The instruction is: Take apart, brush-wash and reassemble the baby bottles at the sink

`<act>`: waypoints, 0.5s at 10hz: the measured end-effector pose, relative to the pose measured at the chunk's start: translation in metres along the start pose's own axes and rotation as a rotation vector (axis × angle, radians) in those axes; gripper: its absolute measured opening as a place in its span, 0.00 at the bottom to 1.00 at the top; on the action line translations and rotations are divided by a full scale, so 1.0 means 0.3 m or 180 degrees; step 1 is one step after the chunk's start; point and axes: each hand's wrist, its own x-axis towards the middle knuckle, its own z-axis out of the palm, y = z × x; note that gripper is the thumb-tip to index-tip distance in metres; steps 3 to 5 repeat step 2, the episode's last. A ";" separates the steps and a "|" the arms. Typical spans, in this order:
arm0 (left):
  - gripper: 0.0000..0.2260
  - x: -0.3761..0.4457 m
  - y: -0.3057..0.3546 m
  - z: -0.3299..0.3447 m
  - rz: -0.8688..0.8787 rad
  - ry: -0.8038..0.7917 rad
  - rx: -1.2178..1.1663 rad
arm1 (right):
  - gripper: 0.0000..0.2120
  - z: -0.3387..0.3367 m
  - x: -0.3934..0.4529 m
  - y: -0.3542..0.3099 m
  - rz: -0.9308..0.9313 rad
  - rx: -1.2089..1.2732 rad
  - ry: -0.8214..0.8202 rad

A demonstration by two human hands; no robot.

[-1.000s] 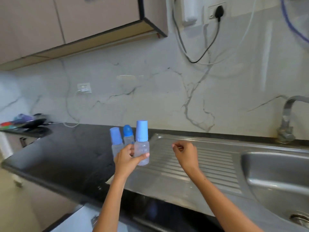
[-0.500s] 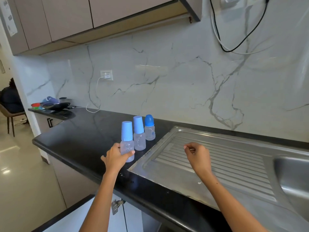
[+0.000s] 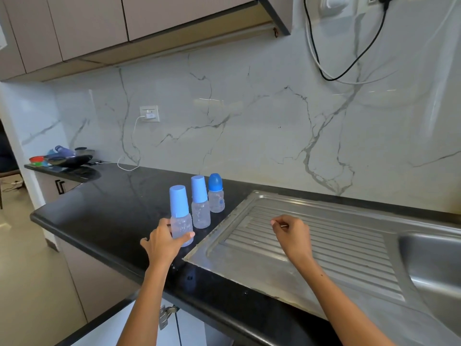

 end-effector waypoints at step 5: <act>0.32 0.000 -0.019 0.009 -0.0134 -0.0002 -0.0012 | 0.07 0.013 0.001 0.004 0.0043 0.0081 -0.0034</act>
